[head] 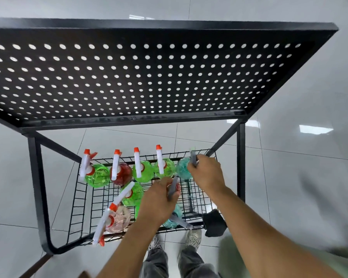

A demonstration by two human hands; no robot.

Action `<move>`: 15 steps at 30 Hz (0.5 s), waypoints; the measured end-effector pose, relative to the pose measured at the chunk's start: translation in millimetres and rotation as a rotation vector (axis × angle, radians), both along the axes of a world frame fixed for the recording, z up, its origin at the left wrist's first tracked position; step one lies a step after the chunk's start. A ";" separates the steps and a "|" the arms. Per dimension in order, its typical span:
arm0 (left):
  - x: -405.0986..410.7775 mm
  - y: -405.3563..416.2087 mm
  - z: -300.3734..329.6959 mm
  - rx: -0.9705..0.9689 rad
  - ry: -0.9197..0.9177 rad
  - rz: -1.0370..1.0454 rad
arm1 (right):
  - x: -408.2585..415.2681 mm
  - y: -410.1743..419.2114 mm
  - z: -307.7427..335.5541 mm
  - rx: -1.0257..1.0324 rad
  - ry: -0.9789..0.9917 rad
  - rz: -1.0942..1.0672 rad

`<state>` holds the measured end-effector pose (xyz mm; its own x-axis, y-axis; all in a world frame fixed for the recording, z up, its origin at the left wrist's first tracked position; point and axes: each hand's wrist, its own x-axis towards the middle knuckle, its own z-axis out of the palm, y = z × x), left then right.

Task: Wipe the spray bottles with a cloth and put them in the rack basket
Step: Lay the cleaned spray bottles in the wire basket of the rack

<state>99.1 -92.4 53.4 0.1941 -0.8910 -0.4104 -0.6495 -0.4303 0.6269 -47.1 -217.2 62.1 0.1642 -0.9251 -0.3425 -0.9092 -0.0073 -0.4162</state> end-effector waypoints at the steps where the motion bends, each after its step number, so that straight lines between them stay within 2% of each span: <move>1: 0.3 0.3 -1.3 -0.001 0.012 0.030 | 4.2 -3.9 -0.2 -0.006 -0.002 0.008; 6: 0.3 2.4 -6.7 0.039 0.044 0.037 | 12.0 -17.1 -4.7 0.024 0.019 0.034; 11: 5.8 1.8 -6.1 0.110 0.170 0.068 | -4.9 -14.3 -8.5 0.092 -0.051 -0.016; 13: 6.8 1.4 -6.5 0.103 0.209 0.068 | -15.5 -7.3 -1.1 0.042 -0.097 -0.038; 15: 5.6 1.6 -6.7 0.091 0.212 0.051 | -24.6 6.8 12.8 -0.097 -0.126 -0.015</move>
